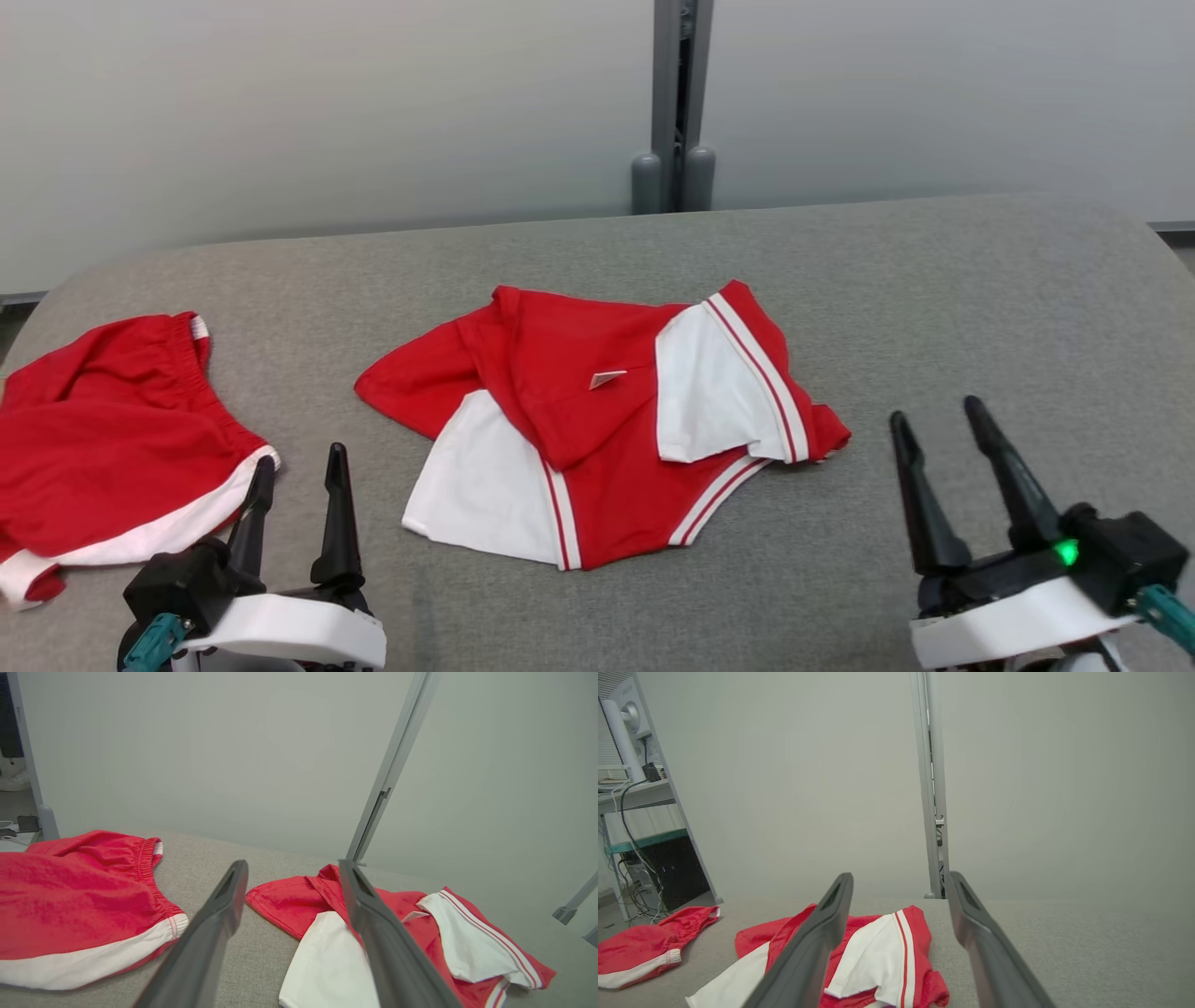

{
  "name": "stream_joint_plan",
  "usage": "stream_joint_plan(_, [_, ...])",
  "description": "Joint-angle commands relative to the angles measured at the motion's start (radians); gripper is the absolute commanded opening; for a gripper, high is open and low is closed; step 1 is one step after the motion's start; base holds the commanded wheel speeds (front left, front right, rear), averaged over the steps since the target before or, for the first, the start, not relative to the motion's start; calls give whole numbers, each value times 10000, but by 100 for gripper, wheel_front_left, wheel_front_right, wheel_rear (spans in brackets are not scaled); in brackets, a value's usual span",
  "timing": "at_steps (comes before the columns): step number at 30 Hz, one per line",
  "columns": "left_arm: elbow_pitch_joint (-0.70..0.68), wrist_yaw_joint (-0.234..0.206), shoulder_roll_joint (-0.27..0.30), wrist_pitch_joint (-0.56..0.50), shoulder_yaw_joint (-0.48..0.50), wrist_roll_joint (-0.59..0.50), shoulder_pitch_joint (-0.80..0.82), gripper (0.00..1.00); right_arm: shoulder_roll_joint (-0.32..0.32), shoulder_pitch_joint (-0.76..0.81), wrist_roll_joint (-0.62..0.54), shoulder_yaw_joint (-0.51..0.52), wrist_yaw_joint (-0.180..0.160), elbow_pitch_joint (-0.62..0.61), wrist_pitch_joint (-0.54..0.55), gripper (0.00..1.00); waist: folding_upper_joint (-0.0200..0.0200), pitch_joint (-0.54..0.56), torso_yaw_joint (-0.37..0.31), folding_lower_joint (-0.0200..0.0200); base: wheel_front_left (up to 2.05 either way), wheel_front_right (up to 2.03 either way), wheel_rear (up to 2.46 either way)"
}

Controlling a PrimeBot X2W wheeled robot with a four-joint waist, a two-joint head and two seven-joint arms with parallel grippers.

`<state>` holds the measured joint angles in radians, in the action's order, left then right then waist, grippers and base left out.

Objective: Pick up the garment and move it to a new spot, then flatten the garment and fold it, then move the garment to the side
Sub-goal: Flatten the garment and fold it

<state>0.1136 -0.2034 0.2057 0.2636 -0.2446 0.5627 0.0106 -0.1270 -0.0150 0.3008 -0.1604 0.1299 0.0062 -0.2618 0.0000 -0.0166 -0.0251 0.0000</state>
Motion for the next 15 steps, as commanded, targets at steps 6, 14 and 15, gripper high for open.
stream_joint_plan(6, [99, 108, -78, 15, -55, -90, 283, 100, -381, -1000, 124, -1540, 15, 1401, 366, 100, 0, -76, 838, 0, 0, 0, 0])
stream_joint_plan(14, [267, 230, -162, -2, -166, -22, 487, 100, -615, -2519, 751, -3956, 9, 2861, 1495, 100, 0, -239, 1962, 0, 0, 0, 0])
stream_joint_plan(15, [286, 256, -179, -3, -188, -14, 527, 100, -633, -2735, 840, -4270, 9, 3015, 1603, 100, 0, -289, 2086, 0, 0, 0, 0])
